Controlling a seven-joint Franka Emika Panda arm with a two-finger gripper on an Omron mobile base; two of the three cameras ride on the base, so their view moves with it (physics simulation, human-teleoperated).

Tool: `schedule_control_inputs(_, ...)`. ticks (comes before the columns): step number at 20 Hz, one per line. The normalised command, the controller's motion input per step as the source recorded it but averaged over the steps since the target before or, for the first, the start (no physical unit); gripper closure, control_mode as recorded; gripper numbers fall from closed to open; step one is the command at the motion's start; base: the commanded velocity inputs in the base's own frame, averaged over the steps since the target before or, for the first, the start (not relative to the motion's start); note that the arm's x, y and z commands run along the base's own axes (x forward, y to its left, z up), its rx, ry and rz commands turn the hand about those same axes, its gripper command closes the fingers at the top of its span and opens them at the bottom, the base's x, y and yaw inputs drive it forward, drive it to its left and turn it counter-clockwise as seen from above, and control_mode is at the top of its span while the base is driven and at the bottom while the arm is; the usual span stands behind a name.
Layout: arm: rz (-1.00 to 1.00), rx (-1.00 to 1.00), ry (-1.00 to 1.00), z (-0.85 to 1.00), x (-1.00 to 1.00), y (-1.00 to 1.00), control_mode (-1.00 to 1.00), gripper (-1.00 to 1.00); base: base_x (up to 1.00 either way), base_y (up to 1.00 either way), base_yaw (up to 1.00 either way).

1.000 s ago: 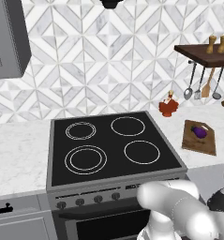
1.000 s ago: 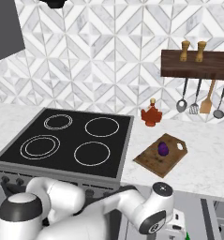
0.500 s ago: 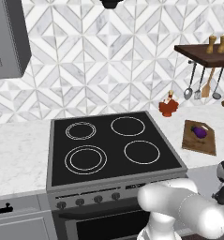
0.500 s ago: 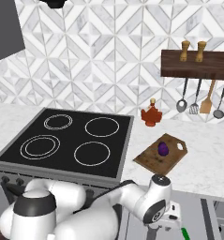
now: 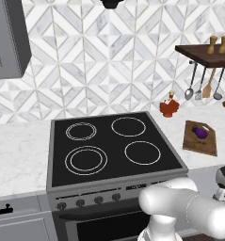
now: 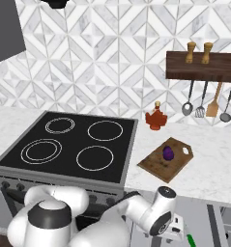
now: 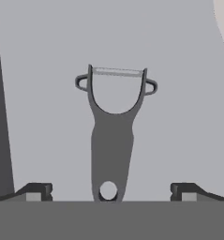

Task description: Place the appropriate cutting tool for cutting the eggplant skin on the cutting board.

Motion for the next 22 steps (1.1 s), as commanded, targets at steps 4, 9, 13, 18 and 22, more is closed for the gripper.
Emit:
schedule_control_inputs(4, 0.00, 0.00, 0.00, -0.32, 0.02, 0.03, -1.00, -1.00, 0.00, 0.00, 0.00)
schedule_control_inputs(9, 0.00, 0.00, 0.00, -0.28, 0.10, 0.09, -1.00, -1.00, 0.00, 0.00, 0.00)
schedule_control_inputs(13, 0.00, 0.00, 0.00, -0.29, 0.09, 0.06, -1.00, -1.00, 0.00, 0.00, 0.00)
schedule_control_inputs(18, 0.00, 0.00, 0.00, -0.30, 0.04, 0.04, -1.00, 1.00, 0.00, 0.00, 0.00)
schedule_control_inputs(22, 0.00, 0.00, 0.00, -0.24, 0.01, 0.07, -1.00, 1.00, 0.00, 0.00, 0.00)
